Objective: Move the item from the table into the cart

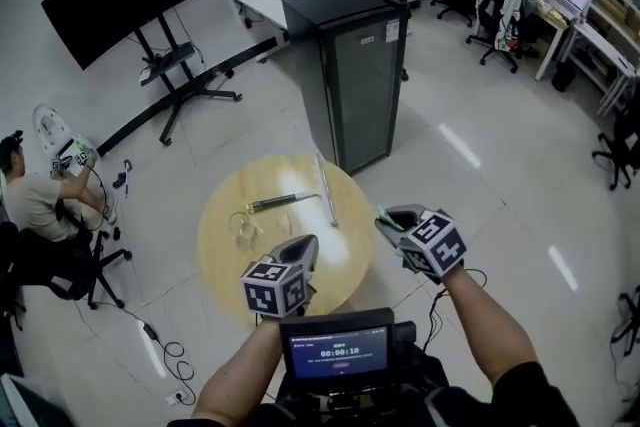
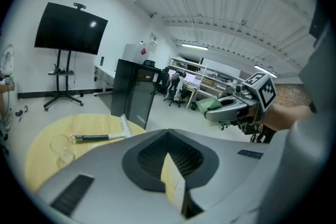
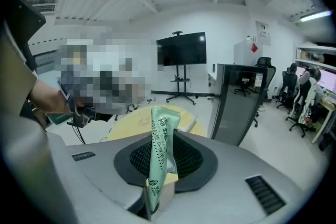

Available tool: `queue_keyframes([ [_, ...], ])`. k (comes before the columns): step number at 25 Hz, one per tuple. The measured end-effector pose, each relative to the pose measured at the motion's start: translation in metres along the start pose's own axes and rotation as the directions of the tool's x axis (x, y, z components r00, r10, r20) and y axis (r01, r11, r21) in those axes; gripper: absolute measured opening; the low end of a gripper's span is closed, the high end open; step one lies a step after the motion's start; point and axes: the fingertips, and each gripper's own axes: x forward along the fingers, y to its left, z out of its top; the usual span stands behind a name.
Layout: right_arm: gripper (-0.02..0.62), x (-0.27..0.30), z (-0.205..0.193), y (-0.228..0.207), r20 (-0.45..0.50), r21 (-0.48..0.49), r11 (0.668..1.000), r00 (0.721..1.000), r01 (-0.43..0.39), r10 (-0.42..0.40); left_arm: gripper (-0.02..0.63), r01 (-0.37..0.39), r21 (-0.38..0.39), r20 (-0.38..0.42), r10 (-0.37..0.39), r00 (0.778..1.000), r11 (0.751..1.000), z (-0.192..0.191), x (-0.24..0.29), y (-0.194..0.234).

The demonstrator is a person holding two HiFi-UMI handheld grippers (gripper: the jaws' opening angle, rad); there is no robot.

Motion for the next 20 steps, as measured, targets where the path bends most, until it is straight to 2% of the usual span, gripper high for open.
queue_keyframes([
  [5, 0.032, -0.072, 0.003, -0.013, 0.098, 0.085, 0.988, 0.986, 0.127, -0.135, 0.002, 0.145, 0.105, -0.005, -0.146, 0.989, 0.984, 0.02, 0.018, -0.062],
  [8, 0.032, -0.129, -0.005, -0.012, 0.178, 0.172, 0.961, 0.953, 0.215, -0.245, 0.002, 0.234, 0.17, 0.005, -0.238, 0.971, 0.957, 0.029, 0.025, -0.104],
  [10, 0.032, -0.176, -0.016, -0.01, 0.212, 0.198, 0.94, 0.924, 0.278, -0.318, 0.002, 0.308, 0.196, 0.006, -0.316, 0.949, 0.931, 0.029, 0.027, -0.146],
  [11, 0.032, -0.204, -0.026, -0.008, 0.224, 0.209, 0.927, 0.907, 0.312, -0.356, 0.002, 0.352, 0.214, 0.001, -0.36, 0.933, 0.911, 0.026, 0.029, -0.174],
  [13, 0.032, -0.267, -0.053, -0.006, 0.247, 0.248, 0.887, 0.86, 0.39, -0.447, 0.002, 0.445, 0.263, -0.026, -0.455, 0.89, 0.856, 0.019, 0.034, -0.24],
  [17, 0.032, -0.403, -0.13, 0.002, 0.248, 0.322, 0.781, 0.749, 0.535, -0.615, 0.002, 0.585, 0.332, -0.081, -0.595, 0.799, 0.74, -0.011, 0.045, -0.389],
  [18, 0.032, -0.439, -0.153, 0.005, 0.236, 0.337, 0.75, 0.72, 0.569, -0.652, 0.002, 0.611, 0.352, -0.093, -0.623, 0.777, 0.709, -0.019, 0.048, -0.431],
  [20, 0.032, -0.515, -0.202, 0.01, 0.205, 0.373, 0.676, 0.654, 0.635, -0.728, 0.002, 0.667, 0.403, -0.138, -0.679, 0.721, 0.626, -0.039, 0.053, -0.523],
])
